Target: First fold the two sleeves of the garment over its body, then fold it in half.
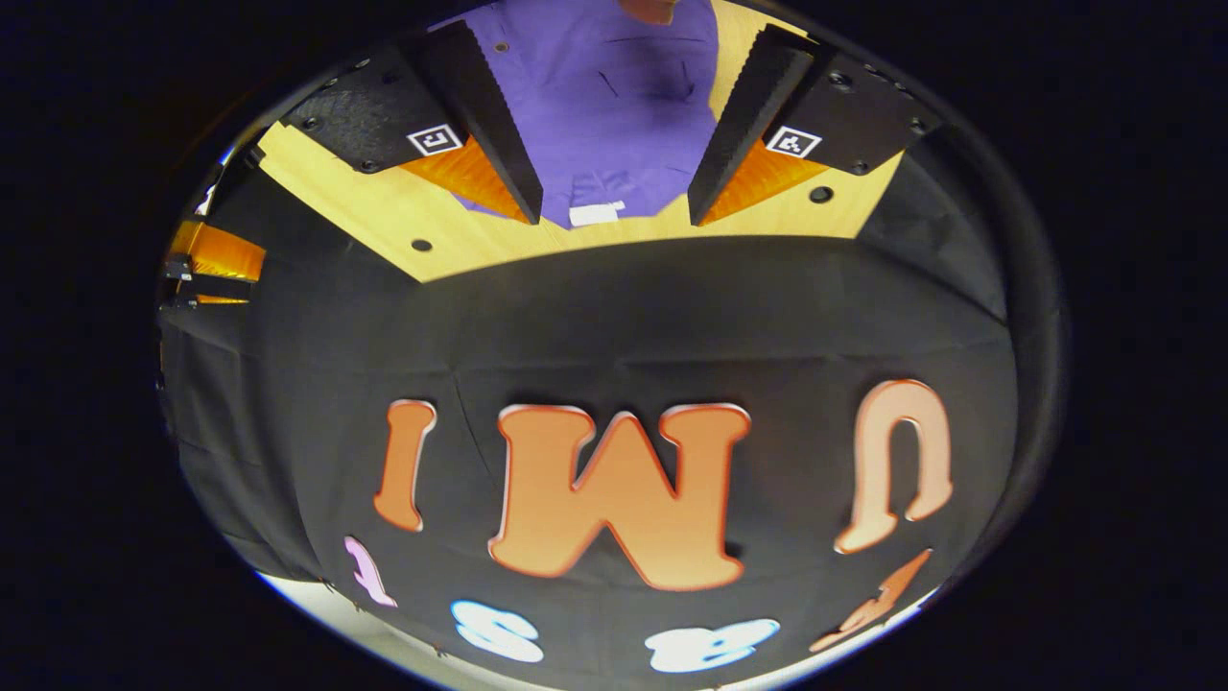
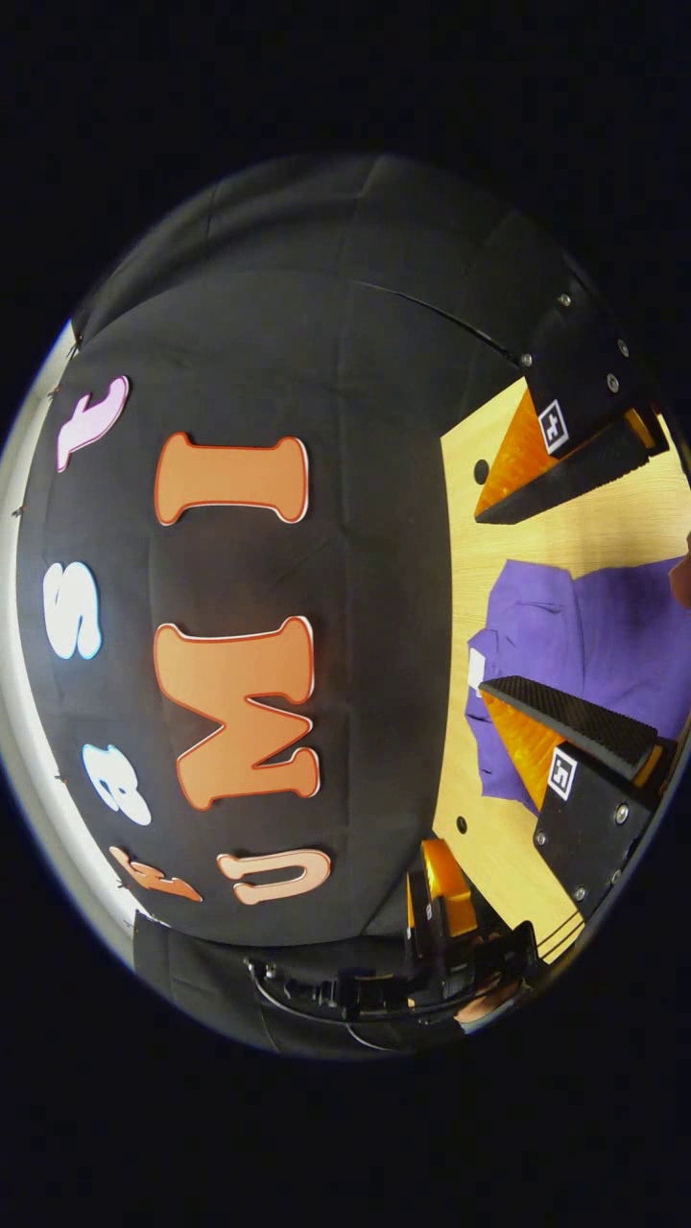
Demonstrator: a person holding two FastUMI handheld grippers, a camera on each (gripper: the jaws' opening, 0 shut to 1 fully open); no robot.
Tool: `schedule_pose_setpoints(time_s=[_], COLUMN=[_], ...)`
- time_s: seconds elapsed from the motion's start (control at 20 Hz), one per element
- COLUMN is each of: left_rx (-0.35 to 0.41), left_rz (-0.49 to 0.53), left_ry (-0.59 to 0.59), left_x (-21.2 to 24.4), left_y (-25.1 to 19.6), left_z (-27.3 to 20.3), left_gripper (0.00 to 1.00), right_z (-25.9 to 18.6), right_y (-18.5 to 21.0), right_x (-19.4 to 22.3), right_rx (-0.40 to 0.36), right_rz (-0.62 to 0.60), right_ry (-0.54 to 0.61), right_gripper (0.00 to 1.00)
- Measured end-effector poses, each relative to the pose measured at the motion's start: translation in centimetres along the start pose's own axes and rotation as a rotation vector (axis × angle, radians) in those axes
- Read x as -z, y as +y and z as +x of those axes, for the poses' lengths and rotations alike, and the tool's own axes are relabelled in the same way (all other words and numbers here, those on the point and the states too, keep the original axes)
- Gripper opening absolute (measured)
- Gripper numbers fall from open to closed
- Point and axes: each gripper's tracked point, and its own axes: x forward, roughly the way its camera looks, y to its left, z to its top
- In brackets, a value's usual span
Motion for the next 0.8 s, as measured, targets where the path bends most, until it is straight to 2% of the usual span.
schedule_pose_setpoints(time_s=[0.2, 0.4, 0.5, 0.65, 0.8], left_rx=[-0.113, -0.155, -0.163, -0.190, -0.179], left_rz=[0.013, -0.008, -0.015, 0.024, 0.013], left_ry=[-0.171, -0.272, -0.303, -0.206, -0.030], left_x=[-2.4, -3.4, -3.1, -0.1, 6.4], left_y=[3.9, 5.0, 5.4, 5.9, 6.3], left_z=[-5.5, -10.5, -11.7, -11.4, -10.5], left_gripper=[0.98, 0.97, 0.97, 0.96, 0.97], right_z=[-0.2, -0.7, -0.6, -0.1, -0.5], right_y=[1.1, 2.5, 2.5, 1.6, 0.3], right_x=[-1.2, -1.8, -1.2, 3.3, 9.6], right_rx=[-0.021, -0.055, -0.054, -0.032, -0.010], right_rz=[-0.040, -0.074, -0.074, -0.071, -0.049], right_ry=[-0.098, -0.150, -0.139, -0.006, 0.182], right_gripper=[0.95, 0.95, 0.95, 0.94, 0.95])
